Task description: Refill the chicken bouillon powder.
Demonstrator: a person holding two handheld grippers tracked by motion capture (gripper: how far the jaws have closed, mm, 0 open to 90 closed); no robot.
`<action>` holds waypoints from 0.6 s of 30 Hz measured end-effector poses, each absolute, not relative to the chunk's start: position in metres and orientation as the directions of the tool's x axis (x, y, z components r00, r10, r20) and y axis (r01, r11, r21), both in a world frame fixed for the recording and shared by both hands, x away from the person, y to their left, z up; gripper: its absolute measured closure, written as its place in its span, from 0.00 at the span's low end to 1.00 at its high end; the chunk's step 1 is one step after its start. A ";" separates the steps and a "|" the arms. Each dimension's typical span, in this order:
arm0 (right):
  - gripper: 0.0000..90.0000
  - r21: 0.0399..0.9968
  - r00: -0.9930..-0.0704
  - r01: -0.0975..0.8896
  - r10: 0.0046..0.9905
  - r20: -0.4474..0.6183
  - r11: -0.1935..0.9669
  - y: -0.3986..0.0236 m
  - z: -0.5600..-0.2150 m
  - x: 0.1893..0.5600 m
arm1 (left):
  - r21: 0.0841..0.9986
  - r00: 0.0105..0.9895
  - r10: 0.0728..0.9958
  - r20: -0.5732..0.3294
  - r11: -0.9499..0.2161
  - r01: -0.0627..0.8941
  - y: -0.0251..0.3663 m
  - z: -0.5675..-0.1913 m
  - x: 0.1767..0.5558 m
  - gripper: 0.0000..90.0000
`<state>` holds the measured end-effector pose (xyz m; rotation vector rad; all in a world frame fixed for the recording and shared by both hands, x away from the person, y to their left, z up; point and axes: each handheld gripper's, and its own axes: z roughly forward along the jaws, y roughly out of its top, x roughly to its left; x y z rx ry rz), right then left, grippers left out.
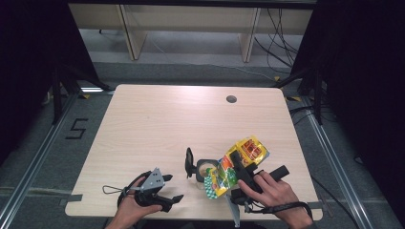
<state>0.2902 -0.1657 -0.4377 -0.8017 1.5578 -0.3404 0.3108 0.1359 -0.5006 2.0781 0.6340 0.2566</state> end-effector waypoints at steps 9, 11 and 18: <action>0.48 -0.632 0.021 -0.289 -0.655 -0.755 0.719 -0.167 -0.438 0.291 | 0.828 0.840 0.539 -0.062 -0.443 0.345 0.136 -0.501 0.310 0.23; 0.48 -0.635 0.047 -0.282 -0.650 -0.758 0.719 -0.167 -0.438 0.291 | 0.830 0.838 0.543 -0.063 -0.438 0.346 0.136 -0.500 0.310 0.23; 0.48 -0.641 0.056 -0.287 -0.655 -0.753 0.712 -0.166 -0.437 0.289 | 0.832 0.843 0.535 -0.056 -0.441 0.336 0.136 -0.500 0.310 0.23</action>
